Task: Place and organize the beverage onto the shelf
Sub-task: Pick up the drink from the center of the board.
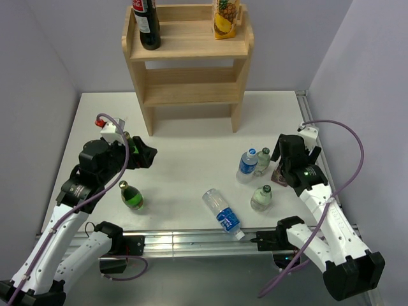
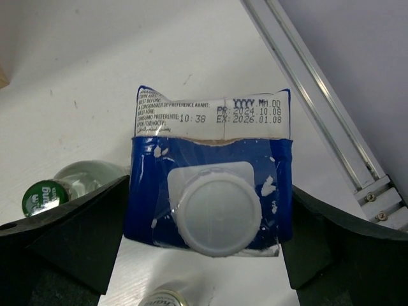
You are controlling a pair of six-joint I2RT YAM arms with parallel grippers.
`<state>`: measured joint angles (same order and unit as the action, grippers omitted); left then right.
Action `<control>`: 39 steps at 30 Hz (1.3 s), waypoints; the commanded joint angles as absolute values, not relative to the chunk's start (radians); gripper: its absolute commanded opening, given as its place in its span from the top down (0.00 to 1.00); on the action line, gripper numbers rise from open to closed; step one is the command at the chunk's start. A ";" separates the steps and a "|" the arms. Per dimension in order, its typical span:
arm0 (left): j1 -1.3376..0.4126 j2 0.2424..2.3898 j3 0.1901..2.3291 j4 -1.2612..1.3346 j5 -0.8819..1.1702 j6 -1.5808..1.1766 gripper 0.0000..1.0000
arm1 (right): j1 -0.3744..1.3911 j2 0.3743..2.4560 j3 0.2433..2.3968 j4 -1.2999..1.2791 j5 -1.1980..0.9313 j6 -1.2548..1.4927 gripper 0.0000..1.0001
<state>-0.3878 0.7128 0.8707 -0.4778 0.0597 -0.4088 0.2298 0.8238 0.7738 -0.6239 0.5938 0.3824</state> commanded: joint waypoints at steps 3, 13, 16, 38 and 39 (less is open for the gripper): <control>-0.397 0.695 0.873 -0.442 0.083 -0.403 0.00 | 0.225 0.842 0.765 -0.531 0.643 0.379 0.06; -0.403 0.693 0.873 -0.440 0.095 -0.402 0.01 | 0.224 0.880 0.782 -0.535 0.635 0.344 0.06; -0.408 0.692 0.874 -0.442 0.095 -0.402 0.00 | 0.224 0.871 0.773 -0.520 0.638 0.325 0.12; -0.413 0.706 0.873 -0.446 0.048 -0.400 0.01 | 0.244 0.992 1.366 -0.517 0.483 0.103 0.64; -0.413 0.709 0.874 -0.448 0.041 -0.400 0.00 | 0.250 1.008 1.443 -0.531 0.482 0.094 0.64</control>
